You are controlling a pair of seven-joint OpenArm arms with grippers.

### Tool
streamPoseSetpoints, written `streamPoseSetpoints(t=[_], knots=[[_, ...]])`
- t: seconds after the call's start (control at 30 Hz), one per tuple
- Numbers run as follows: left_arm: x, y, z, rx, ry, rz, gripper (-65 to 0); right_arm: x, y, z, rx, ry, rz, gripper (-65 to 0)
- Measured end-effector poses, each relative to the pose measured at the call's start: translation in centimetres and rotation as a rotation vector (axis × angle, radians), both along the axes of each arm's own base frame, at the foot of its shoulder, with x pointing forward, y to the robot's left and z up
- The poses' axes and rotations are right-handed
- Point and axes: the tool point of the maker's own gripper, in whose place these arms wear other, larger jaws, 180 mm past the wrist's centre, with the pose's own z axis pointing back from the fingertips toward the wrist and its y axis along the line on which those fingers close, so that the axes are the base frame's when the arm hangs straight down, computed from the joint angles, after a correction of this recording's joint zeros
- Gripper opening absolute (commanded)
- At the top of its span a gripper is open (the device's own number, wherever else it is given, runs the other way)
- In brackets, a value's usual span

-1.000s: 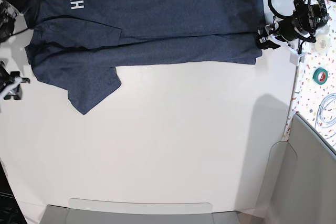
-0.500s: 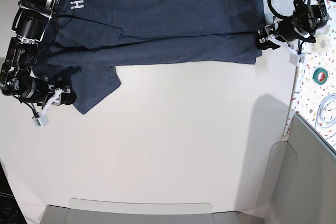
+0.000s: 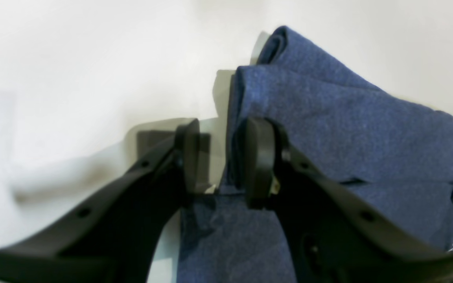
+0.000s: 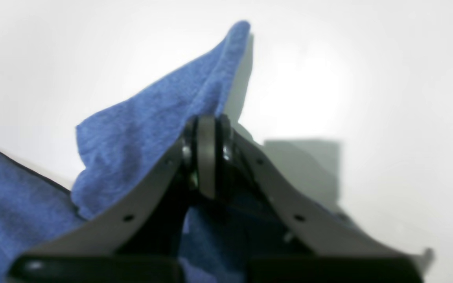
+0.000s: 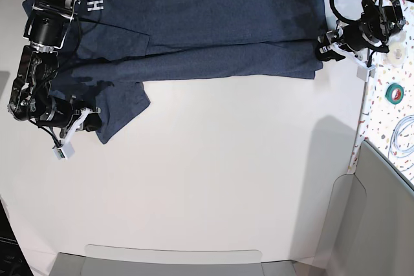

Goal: Layout the t-shirt on the table in an organized manner, then fold the t-shirt properly
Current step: 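Grasp the sleeve end near the right gripper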

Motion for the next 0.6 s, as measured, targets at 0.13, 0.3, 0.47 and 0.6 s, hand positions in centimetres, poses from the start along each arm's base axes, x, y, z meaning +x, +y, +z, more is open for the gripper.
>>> streamPoseSetpoints(t=[0.13,0.3,0.47,0.6], knots=[[0.0,0.0,0.0,-0.001,0.0,0.0,-45.1,-1.1,0.8,4.4,-0.102,-0.166,0.054,-65.0],[0.1,-0.1,0.0,-0.003,-0.001,0.002,-45.1,-5.7,3.5,7.6,-0.218,-0.291,0.159,-65.0],[0.0,0.0,0.0,-0.003,0.0,0.002,-45.1,-10.0,5.5,7.4,-0.229,-0.29,0.229,-65.0],[0.0,0.0,-0.1,-0.004,0.001,0.004,-45.1,-13.7,4.2,4.1,-0.26,-0.146,0.256,-65.0]])
